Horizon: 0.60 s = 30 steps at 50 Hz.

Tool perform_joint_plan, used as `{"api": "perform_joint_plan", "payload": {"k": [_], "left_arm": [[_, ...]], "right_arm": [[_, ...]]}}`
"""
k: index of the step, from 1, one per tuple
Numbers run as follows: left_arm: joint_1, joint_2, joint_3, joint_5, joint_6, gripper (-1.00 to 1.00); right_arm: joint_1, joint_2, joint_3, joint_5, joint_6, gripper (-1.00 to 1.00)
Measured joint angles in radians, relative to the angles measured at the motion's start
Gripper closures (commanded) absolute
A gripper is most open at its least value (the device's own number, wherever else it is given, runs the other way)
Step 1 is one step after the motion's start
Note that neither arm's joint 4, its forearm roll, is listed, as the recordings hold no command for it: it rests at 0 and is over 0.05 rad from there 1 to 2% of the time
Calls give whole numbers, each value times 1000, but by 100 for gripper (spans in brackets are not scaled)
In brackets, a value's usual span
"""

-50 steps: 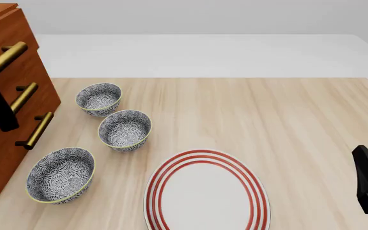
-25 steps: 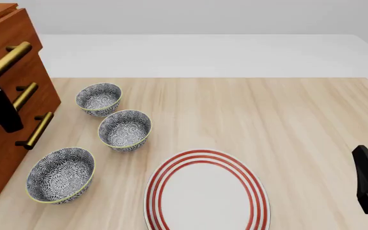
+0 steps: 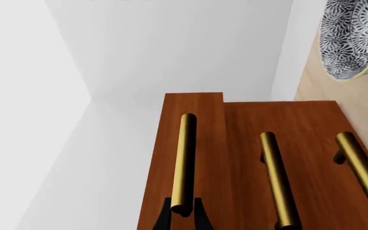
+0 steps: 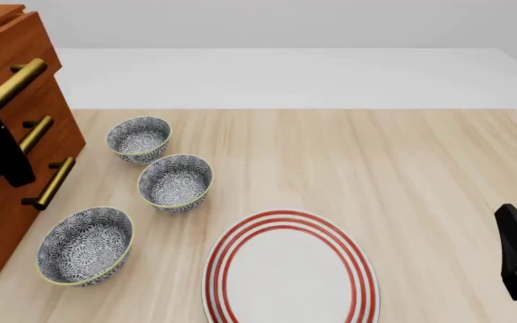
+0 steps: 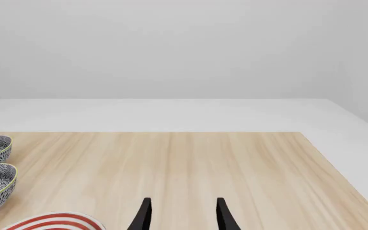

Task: Open the top drawer of the cabinet.

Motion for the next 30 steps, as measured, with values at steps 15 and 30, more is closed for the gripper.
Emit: {"api": "perform_joint_plan", "payload": {"k": [15,30], "left_arm": [[-10,-1,4,-4,0,100],[-47,-18,12,6,4,100]], "right_arm": [[0,0,0,0,0,-100],[0,0,0,0,0,-100]]}}
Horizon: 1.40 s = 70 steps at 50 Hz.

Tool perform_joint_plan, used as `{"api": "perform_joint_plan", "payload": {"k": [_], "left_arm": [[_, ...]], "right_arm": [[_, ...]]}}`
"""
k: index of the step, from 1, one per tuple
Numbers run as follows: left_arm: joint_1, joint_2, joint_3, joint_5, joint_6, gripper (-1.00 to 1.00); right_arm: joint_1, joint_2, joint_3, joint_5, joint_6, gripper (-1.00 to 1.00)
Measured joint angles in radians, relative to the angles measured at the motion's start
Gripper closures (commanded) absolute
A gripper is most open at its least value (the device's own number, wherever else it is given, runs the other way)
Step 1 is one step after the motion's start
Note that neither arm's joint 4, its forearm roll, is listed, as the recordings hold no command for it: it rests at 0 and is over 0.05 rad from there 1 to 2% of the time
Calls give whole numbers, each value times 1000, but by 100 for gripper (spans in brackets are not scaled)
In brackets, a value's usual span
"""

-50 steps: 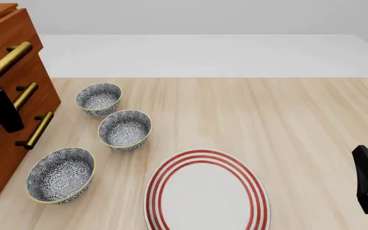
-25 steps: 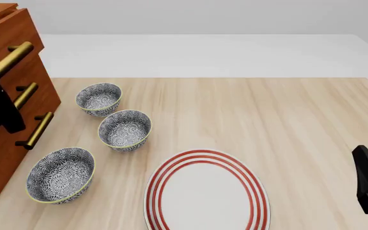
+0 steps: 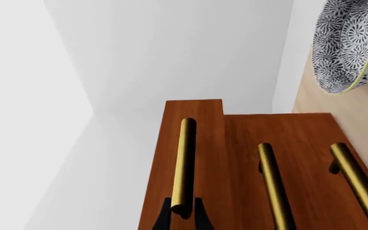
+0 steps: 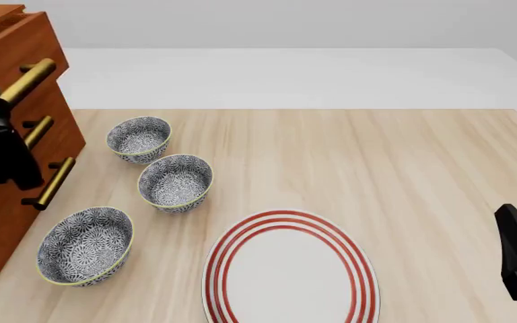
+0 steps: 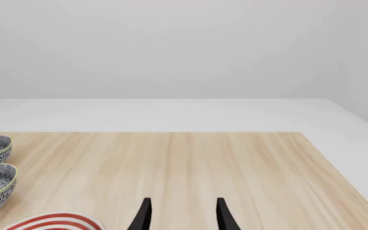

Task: Open the top drawer of the cabinet.

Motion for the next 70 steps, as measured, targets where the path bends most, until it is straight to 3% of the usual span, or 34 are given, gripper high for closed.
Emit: {"api": "perform_joint_plan", "payload": {"k": [25,26,70], "left_arm": [[-24,-7,7,2,0,100],[-24,-8,7,2,-1,-100],[-70,-118,24,156,-6,-100]], "right_arm": [[0,0,0,0,0,-100],[0,0,0,0,0,-100],[6,-4,-28,32,0,-100]]}}
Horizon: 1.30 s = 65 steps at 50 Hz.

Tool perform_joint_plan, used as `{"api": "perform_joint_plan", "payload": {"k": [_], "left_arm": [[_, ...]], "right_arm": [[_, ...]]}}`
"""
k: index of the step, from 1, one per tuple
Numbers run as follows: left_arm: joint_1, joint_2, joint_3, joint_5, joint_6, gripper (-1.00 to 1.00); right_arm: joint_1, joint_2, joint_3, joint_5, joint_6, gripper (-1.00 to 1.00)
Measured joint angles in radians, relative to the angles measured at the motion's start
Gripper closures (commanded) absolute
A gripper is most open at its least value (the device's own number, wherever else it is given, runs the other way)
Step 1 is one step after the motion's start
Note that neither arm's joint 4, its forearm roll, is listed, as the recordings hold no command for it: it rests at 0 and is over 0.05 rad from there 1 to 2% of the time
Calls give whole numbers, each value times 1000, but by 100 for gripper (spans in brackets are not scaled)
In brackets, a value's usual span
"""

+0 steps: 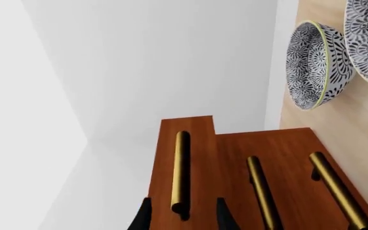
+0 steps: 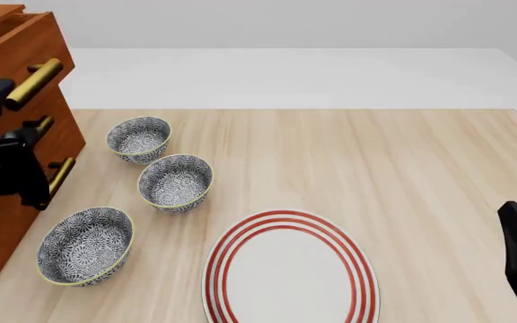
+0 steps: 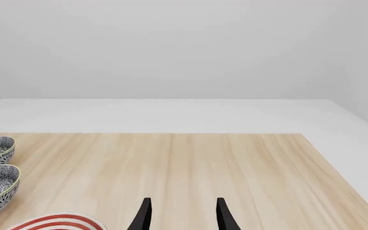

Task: Open the top drawer of the cabinet.

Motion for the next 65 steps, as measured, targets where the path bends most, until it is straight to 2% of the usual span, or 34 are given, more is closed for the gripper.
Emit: {"api": "perform_joint_plan", "payload": {"k": [56,65], "left_arm": [[-25,-339,39,300,-39,-100],[-36,-415,29,375,-62,-100]], "right_arm": [[1,0,0,0,0,-100],[1,0,0,0,0,-100]]}}
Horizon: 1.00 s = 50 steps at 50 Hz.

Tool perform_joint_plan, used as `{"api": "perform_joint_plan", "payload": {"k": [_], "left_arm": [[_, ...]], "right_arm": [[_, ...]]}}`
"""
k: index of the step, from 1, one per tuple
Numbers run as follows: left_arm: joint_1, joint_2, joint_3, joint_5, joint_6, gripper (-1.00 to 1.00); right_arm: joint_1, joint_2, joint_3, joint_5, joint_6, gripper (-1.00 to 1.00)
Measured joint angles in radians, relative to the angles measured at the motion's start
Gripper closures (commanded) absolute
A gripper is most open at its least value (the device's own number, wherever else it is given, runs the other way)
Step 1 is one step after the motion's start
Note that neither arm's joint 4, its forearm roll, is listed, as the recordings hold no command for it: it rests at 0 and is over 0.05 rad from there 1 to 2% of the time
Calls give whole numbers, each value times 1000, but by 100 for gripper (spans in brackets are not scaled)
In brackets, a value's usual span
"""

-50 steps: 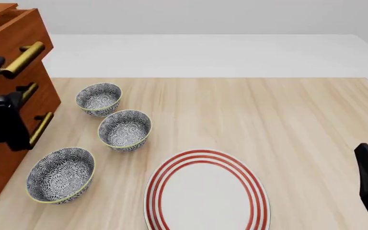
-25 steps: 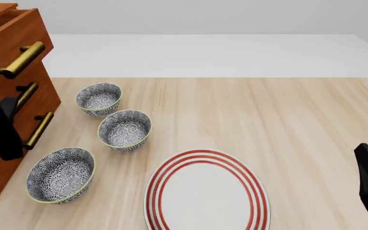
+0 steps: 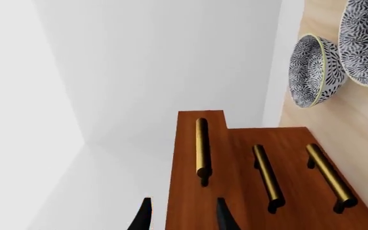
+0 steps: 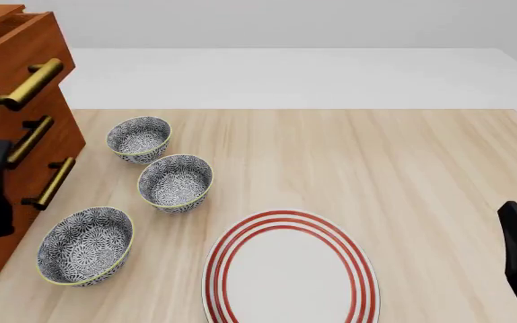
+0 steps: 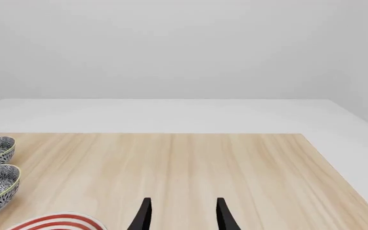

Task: Open the top drawer of the cabinet.

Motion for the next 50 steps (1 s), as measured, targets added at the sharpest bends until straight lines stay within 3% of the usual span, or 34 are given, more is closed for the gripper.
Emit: {"api": "perform_joint_plan", "payload": {"k": [21,29,35,50], "left_arm": [[-40,-151,-90,209,-149,-100],[-50,-187,-165,306,-249,-100],[-62,-200,-246,394,-356,-100],[-114,-141,-500,599,-714,-100]], "right_arm": [[0,0,0,0,0,-100],[0,0,0,0,0,-100],[0,0,0,0,0,-100],[0,0,0,0,0,-100]]}}
